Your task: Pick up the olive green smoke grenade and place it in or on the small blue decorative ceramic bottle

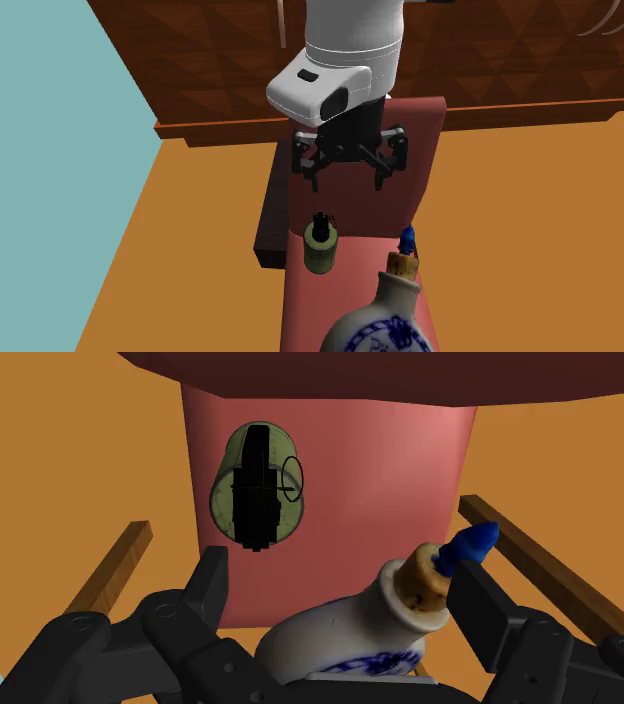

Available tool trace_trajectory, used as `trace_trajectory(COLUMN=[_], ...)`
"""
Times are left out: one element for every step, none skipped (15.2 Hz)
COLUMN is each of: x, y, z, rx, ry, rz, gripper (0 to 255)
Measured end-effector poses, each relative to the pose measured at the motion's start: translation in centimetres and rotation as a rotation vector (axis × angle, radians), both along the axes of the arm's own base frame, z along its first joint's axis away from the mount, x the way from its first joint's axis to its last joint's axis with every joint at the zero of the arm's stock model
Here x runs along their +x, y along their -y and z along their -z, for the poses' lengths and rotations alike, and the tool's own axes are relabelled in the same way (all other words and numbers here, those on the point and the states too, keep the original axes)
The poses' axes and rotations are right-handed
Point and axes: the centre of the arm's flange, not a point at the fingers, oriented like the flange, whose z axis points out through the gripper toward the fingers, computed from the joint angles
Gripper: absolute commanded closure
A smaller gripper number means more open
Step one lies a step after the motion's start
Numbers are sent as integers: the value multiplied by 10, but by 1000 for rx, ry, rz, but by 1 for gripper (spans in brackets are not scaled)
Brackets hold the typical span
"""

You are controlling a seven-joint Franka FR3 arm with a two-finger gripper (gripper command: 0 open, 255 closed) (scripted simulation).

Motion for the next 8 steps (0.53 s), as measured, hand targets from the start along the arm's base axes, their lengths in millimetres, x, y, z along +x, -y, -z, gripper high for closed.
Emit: trace_trajectory(x=[0, 4, 8, 14, 23, 31, 35, 41], y=[0, 1, 2, 5, 7, 15, 19, 21], z=[0, 5, 13, 21, 30, 43, 56, 65], rx=[0, -5, -13, -22, -33, -43, -53, -62], ry=[0, -8, -22, -37, -54, -72, -90, -104], rz=[0, 1, 3, 6, 9, 12, 14, 16], gripper=[0, 0, 0, 0, 0, 0, 0, 0])
